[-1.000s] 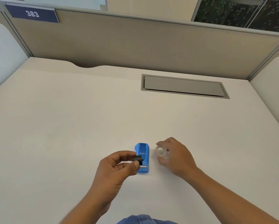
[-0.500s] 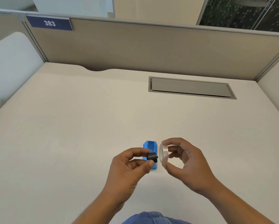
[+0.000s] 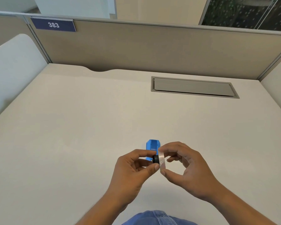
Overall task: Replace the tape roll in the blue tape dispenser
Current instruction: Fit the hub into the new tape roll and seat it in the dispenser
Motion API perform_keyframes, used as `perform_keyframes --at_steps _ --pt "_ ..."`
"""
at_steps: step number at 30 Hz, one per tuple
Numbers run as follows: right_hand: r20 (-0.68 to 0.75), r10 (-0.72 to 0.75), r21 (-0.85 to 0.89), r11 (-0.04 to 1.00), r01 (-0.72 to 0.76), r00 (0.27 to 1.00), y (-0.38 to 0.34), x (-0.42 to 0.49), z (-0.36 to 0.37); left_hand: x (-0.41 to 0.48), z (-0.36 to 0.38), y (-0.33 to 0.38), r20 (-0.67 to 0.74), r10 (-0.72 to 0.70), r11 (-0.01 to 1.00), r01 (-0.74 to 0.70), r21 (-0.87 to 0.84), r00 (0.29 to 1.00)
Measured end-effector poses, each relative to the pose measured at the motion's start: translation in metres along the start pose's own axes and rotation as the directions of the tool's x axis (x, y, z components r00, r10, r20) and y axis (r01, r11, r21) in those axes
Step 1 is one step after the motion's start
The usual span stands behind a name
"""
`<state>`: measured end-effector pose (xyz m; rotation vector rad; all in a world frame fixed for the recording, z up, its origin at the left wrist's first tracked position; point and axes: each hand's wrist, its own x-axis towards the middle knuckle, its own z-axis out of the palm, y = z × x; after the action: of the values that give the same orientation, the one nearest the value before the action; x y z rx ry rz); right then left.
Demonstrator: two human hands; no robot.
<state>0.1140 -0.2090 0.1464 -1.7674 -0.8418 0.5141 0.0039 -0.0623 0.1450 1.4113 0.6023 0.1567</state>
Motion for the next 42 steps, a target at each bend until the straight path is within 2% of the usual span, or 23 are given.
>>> perform_keyframes --at_steps 8,22,34,38,42 --pt "-0.023 0.033 0.053 0.998 -0.031 0.999 0.003 0.002 0.000 0.002 0.001 0.000 -0.024 -0.019 0.994 0.016 -0.106 1.000" --pt "-0.044 0.042 0.084 0.996 -0.038 0.998 0.003 0.010 0.002 0.014 0.002 -0.007 -0.060 -0.012 0.998 0.015 0.058 0.998" --pt "0.003 0.121 0.049 0.991 -0.121 0.993 0.011 0.011 0.001 0.021 0.001 -0.013 -0.031 -0.020 0.996 0.023 0.083 0.999" --pt "-0.036 0.171 0.083 0.982 -0.168 0.985 0.017 0.014 -0.004 0.025 -0.002 -0.016 -0.055 -0.024 0.994 0.029 0.103 0.998" --pt "0.019 0.175 0.031 0.984 -0.175 0.984 0.021 0.019 -0.006 0.032 -0.003 -0.018 -0.050 -0.034 0.989 0.041 0.139 0.998"
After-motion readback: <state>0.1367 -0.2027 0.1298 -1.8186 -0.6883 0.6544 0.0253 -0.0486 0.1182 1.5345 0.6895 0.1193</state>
